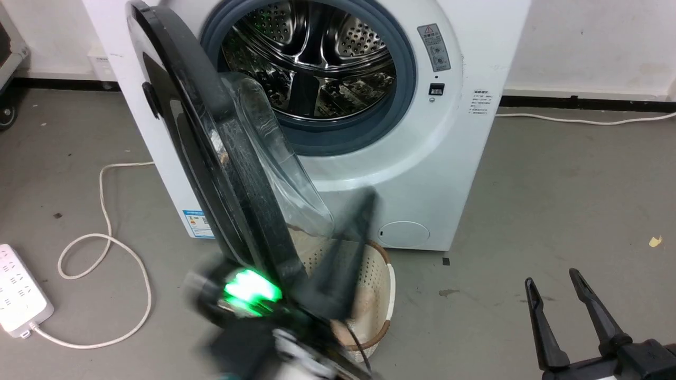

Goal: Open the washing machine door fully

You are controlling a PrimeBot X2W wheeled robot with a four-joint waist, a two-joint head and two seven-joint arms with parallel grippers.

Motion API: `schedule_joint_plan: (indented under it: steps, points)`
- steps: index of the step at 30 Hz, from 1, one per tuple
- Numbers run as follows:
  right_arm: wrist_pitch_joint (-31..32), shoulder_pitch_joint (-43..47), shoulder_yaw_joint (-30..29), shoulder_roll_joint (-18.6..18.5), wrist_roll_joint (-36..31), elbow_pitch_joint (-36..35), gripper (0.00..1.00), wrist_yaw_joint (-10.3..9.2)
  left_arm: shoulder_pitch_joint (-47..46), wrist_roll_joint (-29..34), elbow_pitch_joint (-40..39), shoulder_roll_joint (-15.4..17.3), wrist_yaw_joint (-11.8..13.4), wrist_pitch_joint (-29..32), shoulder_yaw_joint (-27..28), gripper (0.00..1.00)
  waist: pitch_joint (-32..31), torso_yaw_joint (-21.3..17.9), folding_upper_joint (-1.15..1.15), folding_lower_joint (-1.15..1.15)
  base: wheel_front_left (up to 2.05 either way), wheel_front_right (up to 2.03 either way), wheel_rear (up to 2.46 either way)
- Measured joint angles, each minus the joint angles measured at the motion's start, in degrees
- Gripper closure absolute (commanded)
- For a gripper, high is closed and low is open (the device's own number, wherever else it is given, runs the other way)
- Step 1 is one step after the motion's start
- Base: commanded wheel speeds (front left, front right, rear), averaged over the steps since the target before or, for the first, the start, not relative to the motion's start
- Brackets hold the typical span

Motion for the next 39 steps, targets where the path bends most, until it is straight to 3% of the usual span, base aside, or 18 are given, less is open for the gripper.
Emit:
schedule_joint_plan:
  steps: [1, 4, 6, 15, 25, 34, 39]
  points:
    - [0.0, 0.0, 0.0, 0.0, 0.3, 0.2, 0.00, 0.00, 2.1, -0.9, 4.4, 0.0, 0.1, 1.2, -3.3, 1.00, 0.0, 0.1, 0.00, 0.00, 0.00, 0.00, 0.00]
    - [0.0, -0.1, 0.0, 0.0, 0.3, 0.3, 0.00, -0.01, 3.8, -1.0, 8.9, -0.1, 0.5, 1.3, -5.3, 1.00, 0.1, 0.3, 0.00, 0.00, 0.00, 0.00, 0.00]
    - [0.0, -0.2, 0.1, 0.0, 0.3, 0.5, 0.00, -0.01, 5.4, -0.2, 16.3, -0.1, 1.5, 1.8, -6.5, 1.00, 0.3, 0.4, 0.00, 0.00, 0.00, 0.00, 0.00]
    - [0.0, -0.2, 0.6, 0.0, 0.3, 0.8, 0.00, 0.00, 6.3, -3.8, 30.4, 0.0, 5.2, -0.4, -1.6, 1.00, 1.5, 0.6, 0.00, 0.00, 0.00, 0.00, 0.00]
    - [0.0, -0.1, 0.4, 0.0, 0.4, 1.1, 0.00, -0.01, 5.7, -5.2, 33.7, 0.2, 5.4, -2.7, -0.1, 1.00, 1.6, 4.9, 0.00, 0.00, 0.00, 0.00, 0.00]
    - [0.0, -0.1, 1.0, 0.0, 0.9, 1.6, 0.00, 0.00, 7.2, -5.8, 32.8, 2.3, 6.0, -2.6, 1.1, 1.00, 1.2, 13.8, 0.00, 0.00, 0.00, 0.00, 0.00]
    - [0.0, -0.2, 2.3, 0.1, 0.8, 2.0, 0.00, 0.00, 7.4, -7.5, 32.0, 4.5, 7.1, -2.6, 5.1, 1.00, 2.0, 19.8, 0.00, 0.00, 0.00, 0.00, 0.00]
